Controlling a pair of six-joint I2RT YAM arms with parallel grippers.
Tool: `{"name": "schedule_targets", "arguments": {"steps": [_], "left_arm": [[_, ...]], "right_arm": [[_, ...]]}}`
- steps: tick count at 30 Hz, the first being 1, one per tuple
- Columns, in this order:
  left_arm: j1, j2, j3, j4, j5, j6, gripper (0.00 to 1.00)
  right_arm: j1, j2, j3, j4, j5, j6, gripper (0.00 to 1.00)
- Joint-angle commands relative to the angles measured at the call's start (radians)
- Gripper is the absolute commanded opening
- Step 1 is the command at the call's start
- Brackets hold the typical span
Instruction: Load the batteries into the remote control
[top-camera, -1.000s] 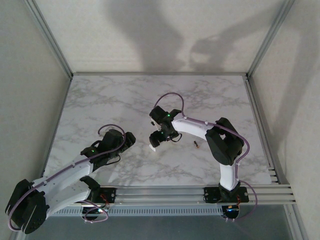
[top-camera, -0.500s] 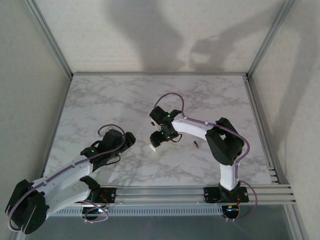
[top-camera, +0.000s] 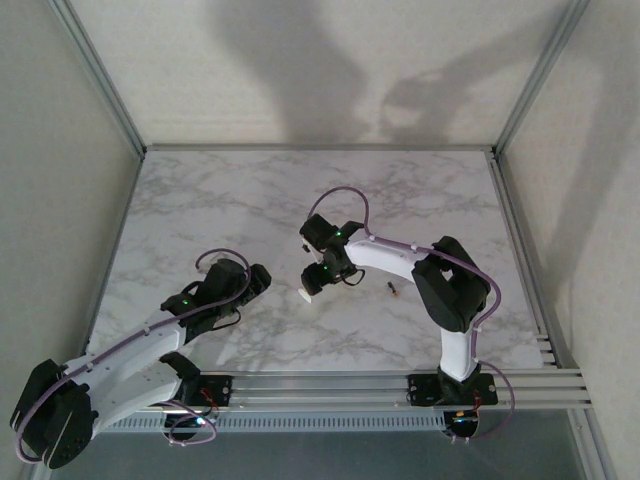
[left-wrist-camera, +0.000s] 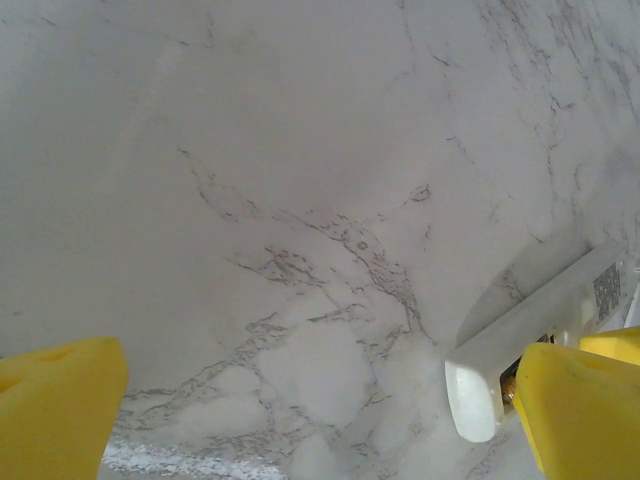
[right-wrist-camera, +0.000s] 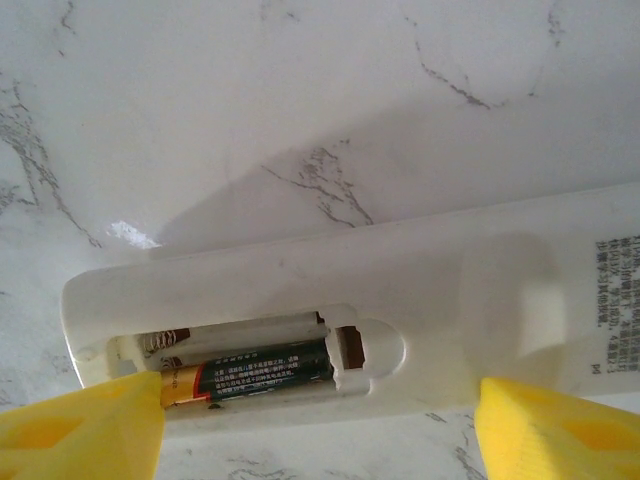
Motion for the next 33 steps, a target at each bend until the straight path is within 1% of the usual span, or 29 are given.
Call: {"name": "schedule_targets", "arguments": {"steps": [1,8,11,18,23,25,27,29,30,33], "left_arm": [[0.009,-0.02,-0.013,-0.001,0.001,-0.006,1.0],[0.009,-0.017,-0.013,0.001,0.003,-0.005,1.0],[0.009,-0.017,-0.009,0.003,0.003,-0.003,0.99],[0.01,0.001,0.014,0.007,0.007,0.02,0.99],[0.01,0.045,0.047,0.034,0.031,0.075,0.98],[0.009,0.082,0.069,0.062,0.058,0.1,0.95],[0.01,0.129,0.087,0.099,0.103,0.129,0.88],[0.009,0.187,0.114,0.128,0.143,0.152,0.82],[0.009,0.221,0.129,0.144,0.166,0.168,0.75],[0.003,0.316,0.179,0.171,0.213,0.206,0.63]], "right_arm": [[0.017,0.058,-0.049,-0.018,0.026,-0.028,0.78],[0.027,0.059,-0.049,-0.022,0.049,-0.03,0.8],[0.026,0.039,-0.04,-0.022,0.04,-0.022,0.81],[0.004,-0.035,0.029,-0.043,0.038,0.002,0.83],[-0.031,-0.118,0.042,-0.043,0.049,0.041,0.85],[-0.049,-0.156,0.027,-0.039,0.054,0.069,0.85],[-0.066,-0.194,-0.001,-0.032,0.071,0.099,0.84],[-0.085,-0.237,-0.041,-0.025,0.083,0.121,0.8],[-0.095,-0.261,-0.067,-0.021,0.095,0.135,0.76],[-0.142,-0.322,-0.146,-0.017,0.109,0.168,0.69]]}}
